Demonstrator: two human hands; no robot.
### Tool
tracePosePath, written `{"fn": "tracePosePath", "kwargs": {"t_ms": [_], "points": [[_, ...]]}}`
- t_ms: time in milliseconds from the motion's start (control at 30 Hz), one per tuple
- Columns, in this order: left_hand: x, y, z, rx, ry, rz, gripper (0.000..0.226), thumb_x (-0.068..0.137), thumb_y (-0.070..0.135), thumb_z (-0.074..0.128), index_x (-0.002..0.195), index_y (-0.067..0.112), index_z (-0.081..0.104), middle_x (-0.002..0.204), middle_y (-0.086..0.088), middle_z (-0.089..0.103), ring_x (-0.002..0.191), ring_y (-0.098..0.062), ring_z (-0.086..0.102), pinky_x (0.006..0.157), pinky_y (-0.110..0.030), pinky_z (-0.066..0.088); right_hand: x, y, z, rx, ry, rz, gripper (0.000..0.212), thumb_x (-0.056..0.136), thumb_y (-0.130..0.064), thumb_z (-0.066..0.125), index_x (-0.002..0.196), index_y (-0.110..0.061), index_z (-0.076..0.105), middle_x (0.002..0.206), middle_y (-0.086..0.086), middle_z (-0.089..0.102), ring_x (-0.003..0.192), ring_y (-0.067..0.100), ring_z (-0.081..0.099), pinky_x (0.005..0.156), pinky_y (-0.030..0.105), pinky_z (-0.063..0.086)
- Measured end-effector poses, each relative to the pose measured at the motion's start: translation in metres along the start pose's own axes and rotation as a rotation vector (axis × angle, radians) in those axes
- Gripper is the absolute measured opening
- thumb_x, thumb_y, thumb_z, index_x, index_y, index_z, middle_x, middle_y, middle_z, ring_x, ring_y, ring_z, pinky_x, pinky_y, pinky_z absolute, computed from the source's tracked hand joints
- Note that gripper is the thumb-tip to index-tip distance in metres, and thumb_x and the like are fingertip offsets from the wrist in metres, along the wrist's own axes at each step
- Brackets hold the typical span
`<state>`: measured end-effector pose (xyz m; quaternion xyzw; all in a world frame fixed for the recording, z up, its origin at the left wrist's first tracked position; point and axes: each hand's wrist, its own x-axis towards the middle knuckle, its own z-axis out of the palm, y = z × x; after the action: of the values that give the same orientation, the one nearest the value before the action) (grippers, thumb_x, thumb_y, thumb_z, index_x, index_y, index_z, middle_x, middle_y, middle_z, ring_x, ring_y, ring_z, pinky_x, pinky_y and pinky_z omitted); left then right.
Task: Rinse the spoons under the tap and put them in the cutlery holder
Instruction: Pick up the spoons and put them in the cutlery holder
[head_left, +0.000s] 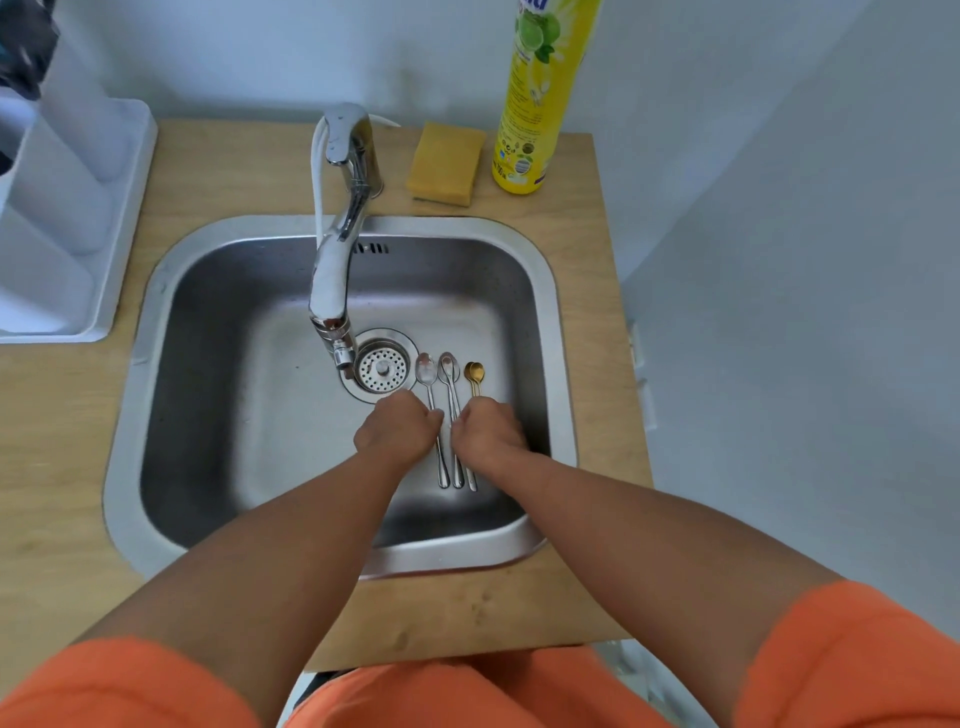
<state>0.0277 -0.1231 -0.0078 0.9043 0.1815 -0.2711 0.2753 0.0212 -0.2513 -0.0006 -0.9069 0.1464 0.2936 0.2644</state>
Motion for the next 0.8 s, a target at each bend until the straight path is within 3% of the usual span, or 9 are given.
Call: {"fn": "tracePosePath", "kwargs": {"t_ms": [67,200,367,600,800], "points": [[0.0,0.0,0.002,-0.042,-0.011,-0.034,0.034,0.092,0.037,0.065,0.071,0.011,0.065,0.076,-0.008,0.067,0.081,-0.033,0.068,0.07,-0.033,0.048,0.002,-0.001,0.001,0.001,-0.011,-0.002,0.024,0.1,-0.028,0.06,0.111,-0.01,0.071,0.116,0.012,0.07,0.103,0.033,0.07,0.084,0.037,0.06],[-0.003,-0.002,0.005,-0.062,-0.001,-0.074,0.034,0.09,0.035,0.066,0.065,0.013,0.06,0.075,-0.014,0.065,0.085,-0.036,0.071,0.067,-0.032,0.045,0.005,-0.004,0.003,-0.031,-0.032,0.007,0.021,0.099,-0.026,0.061,0.104,-0.008,0.072,0.109,0.012,0.07,0.097,0.033,0.07,0.07,0.03,0.049],[-0.005,0.007,0.009,0.072,-0.026,-0.107,0.023,0.091,0.036,0.063,0.088,0.014,0.064,0.098,-0.009,0.071,0.09,-0.031,0.068,0.077,-0.035,0.051,0.008,-0.008,0.005,-0.069,-0.038,0.011,0.013,0.095,-0.025,0.064,0.087,-0.014,0.064,0.099,0.009,0.067,0.083,0.029,0.063,0.066,0.03,0.048],[-0.006,-0.005,0.009,0.255,-0.068,-0.063,0.028,0.098,0.041,0.051,0.106,0.017,0.062,0.115,-0.008,0.069,0.105,-0.03,0.067,0.078,-0.034,0.043,0.016,-0.008,0.007,-0.124,-0.028,-0.004,0.012,0.094,-0.023,0.064,0.085,-0.016,0.06,0.104,0.009,0.07,0.087,0.03,0.067,0.065,0.03,0.048],[-0.01,-0.019,0.004,0.182,-0.008,-0.096,0.035,0.093,0.032,0.062,0.119,0.011,0.056,0.121,-0.013,0.065,0.108,-0.034,0.066,0.078,-0.035,0.047,0.02,-0.011,0.01,-0.189,0.007,-0.047,0.017,0.091,-0.033,0.065,0.087,-0.021,0.054,0.111,0.01,0.07,0.099,0.033,0.069,0.066,0.031,0.045]]}}
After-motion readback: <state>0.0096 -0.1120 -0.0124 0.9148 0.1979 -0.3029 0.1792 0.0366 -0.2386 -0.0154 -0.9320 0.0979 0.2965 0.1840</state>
